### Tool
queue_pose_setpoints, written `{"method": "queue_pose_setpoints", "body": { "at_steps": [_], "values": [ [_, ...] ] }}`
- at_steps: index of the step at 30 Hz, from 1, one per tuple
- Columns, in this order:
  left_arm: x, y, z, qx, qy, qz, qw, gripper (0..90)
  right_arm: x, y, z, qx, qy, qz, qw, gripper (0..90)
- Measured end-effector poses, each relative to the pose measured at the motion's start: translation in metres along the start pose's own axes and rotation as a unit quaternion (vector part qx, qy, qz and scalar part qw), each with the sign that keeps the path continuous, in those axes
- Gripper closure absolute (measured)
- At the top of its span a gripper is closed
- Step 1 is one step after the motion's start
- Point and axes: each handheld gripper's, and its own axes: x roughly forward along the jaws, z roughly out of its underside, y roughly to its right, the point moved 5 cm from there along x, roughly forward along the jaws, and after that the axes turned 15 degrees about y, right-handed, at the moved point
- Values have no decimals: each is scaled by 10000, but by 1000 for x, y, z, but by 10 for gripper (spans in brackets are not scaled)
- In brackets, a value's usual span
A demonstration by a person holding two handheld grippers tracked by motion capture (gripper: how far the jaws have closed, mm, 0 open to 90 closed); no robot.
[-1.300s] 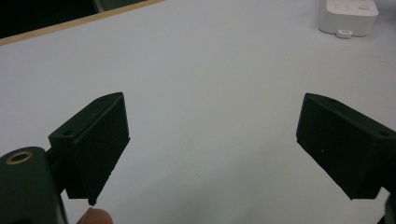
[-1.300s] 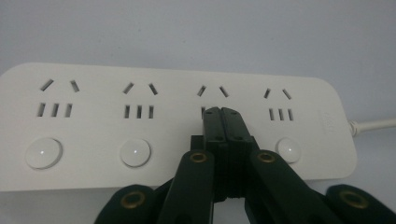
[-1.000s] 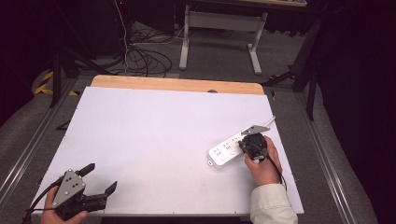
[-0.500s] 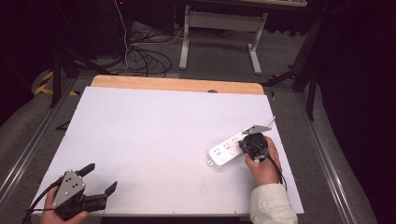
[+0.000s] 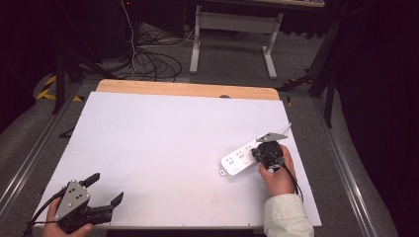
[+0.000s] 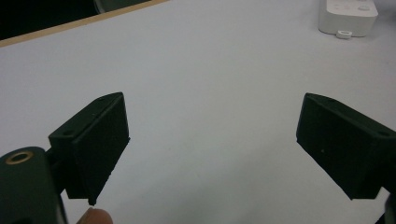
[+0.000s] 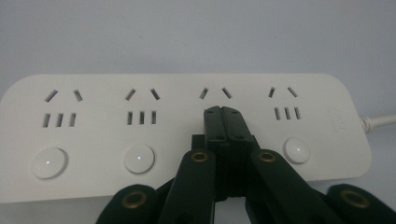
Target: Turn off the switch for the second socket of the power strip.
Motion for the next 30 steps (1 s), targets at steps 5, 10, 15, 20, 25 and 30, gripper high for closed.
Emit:
{"method": "queue_pose_setpoints", "body": {
  "at_steps": [5,10,15,20,25,30],
  "values": [
    [0,0,0,-16,20,-14,10000,103,0,0,0,12,25,22,10000,900],
    [-1,0,0,-6,15,-25,10000,103,0,-1,1,29,19,22,10000,900],
    [-1,0,0,-36,10,-25,10000,103,-1,0,2,44,-3,18,10000,900],
    [0,0,0,-18,-8,-11,10000,103,-3,0,1,139,194,46,9997,900],
    [0,0,0,-19,-3,2,10000,103,-8,1,-3,213,359,-23,9991,900],
    [0,0,0,-20,-6,3,10000,103,-19,-1,-12,172,575,17,9982,900]
  ]
}}
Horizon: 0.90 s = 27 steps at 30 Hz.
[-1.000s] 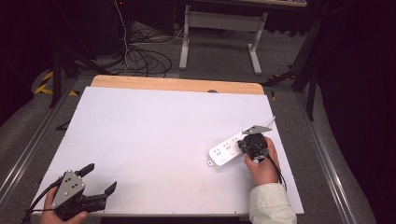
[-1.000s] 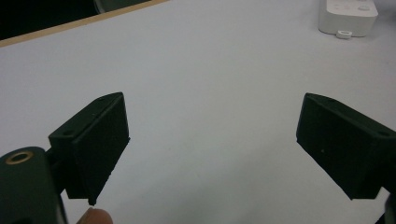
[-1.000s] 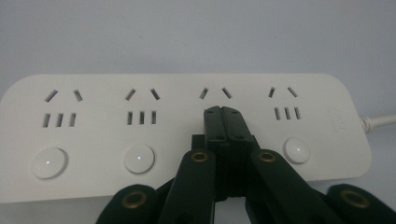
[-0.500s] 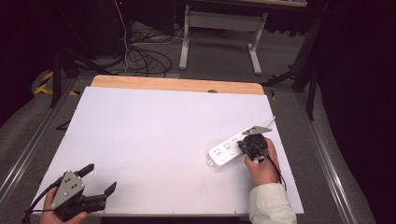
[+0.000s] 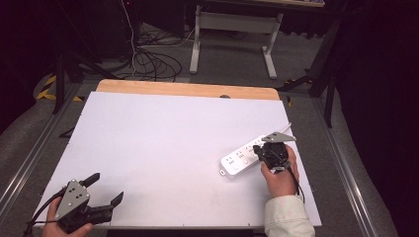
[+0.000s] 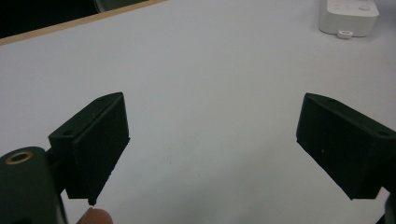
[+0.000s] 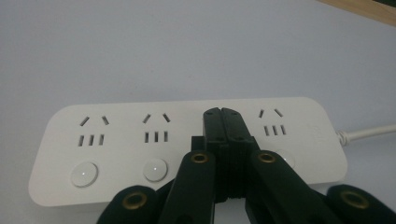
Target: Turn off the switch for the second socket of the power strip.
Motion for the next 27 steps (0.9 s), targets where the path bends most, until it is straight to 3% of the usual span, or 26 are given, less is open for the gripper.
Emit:
{"method": "queue_pose_setpoints", "body": {
  "at_steps": [23,27],
  "values": [
    [0,0,0,7,-5,-17,10000,103,-16,-2,-12,-176,160,42,9997,898],
    [-1,-1,0,5,9,-37,10000,102,-20,-3,-15,-147,210,9,9997,796]
  ]
}}
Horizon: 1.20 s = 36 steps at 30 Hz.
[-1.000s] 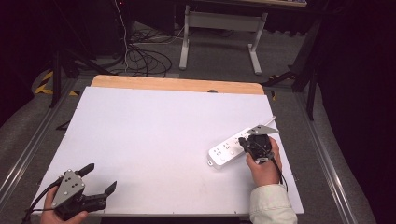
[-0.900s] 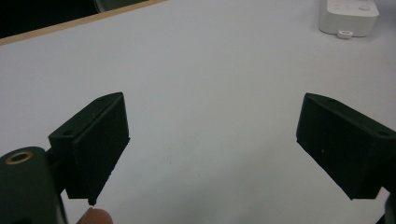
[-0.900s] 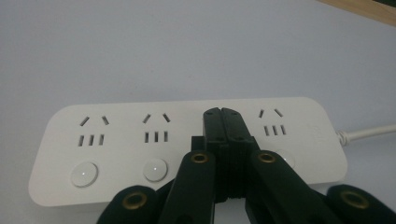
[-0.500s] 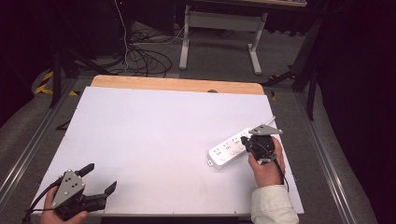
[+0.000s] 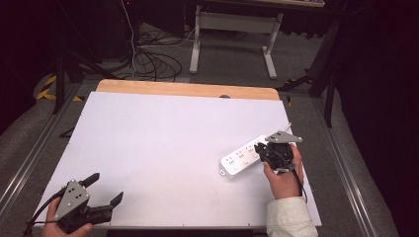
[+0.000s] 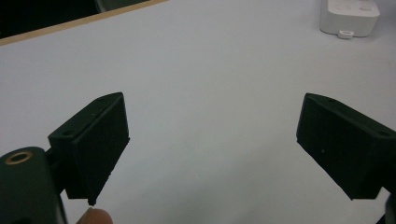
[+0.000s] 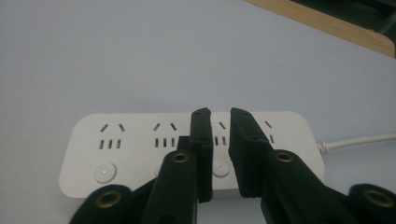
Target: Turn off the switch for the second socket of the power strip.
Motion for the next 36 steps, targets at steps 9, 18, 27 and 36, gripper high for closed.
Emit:
{"method": "queue_pose_setpoints", "body": {
  "at_steps": [9,18,27,36],
  "values": [
    [0,1,0,-44,19,-7,10000,102,-13,-9,-10,54,164,-263,9995,556],
    [0,0,0,-14,16,-7,10000,102,-30,-22,-16,37,415,-624,9972,384],
    [0,0,0,-15,5,2,10000,102,-52,-30,-17,169,714,-1021,9921,226],
    [0,1,0,-57,21,-2,10000,102,-63,-36,-8,256,1021,-1555,9822,119]
  ]
}}
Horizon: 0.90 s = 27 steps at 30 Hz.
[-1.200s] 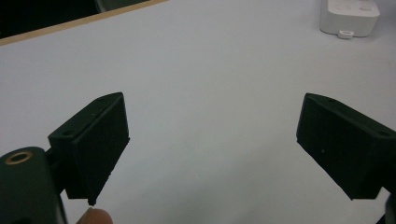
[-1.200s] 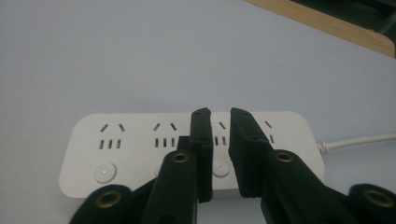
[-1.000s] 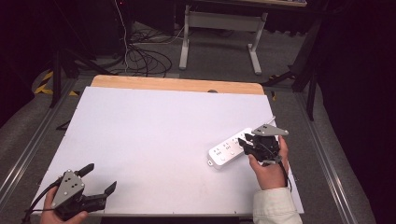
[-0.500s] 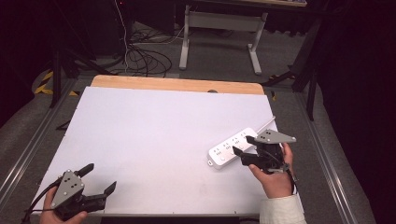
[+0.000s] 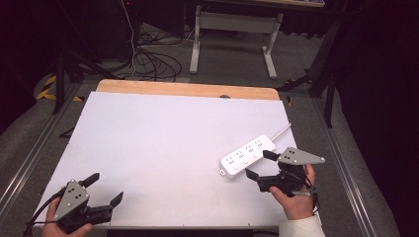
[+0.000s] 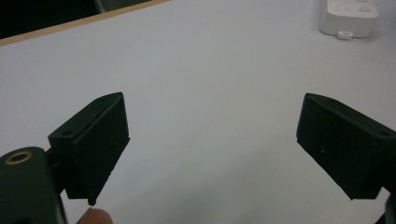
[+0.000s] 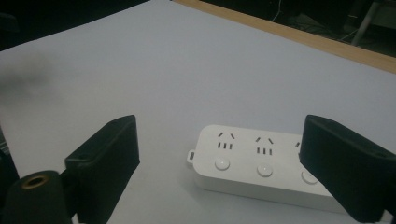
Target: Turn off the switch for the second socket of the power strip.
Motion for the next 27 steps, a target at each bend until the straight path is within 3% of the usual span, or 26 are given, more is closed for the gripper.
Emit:
{"method": "queue_pose_setpoints", "body": {
  "at_steps": [4,9,15,19,24,27],
  "values": [
    [0,0,0,2,5,-5,10000,102,-2,-3,8,39,-63,-211,9997,72],
    [0,-1,0,35,2,-7,10000,102,-4,-8,15,0,-93,-408,9991,94],
    [-1,0,-1,15,15,13,10000,102,-3,-12,33,-149,-162,-383,9990,112],
    [-2,0,-1,40,31,31,10000,102,-6,-11,43,-355,-121,-225,9990,111],
    [-2,1,-1,2,38,51,10000,101,-9,-12,60,-320,-98,-270,9991,98],
    [-2,1,-2,5,43,68,10000,101,-8,-11,72,-99,-157,-317,9993,98]
  ]
}}
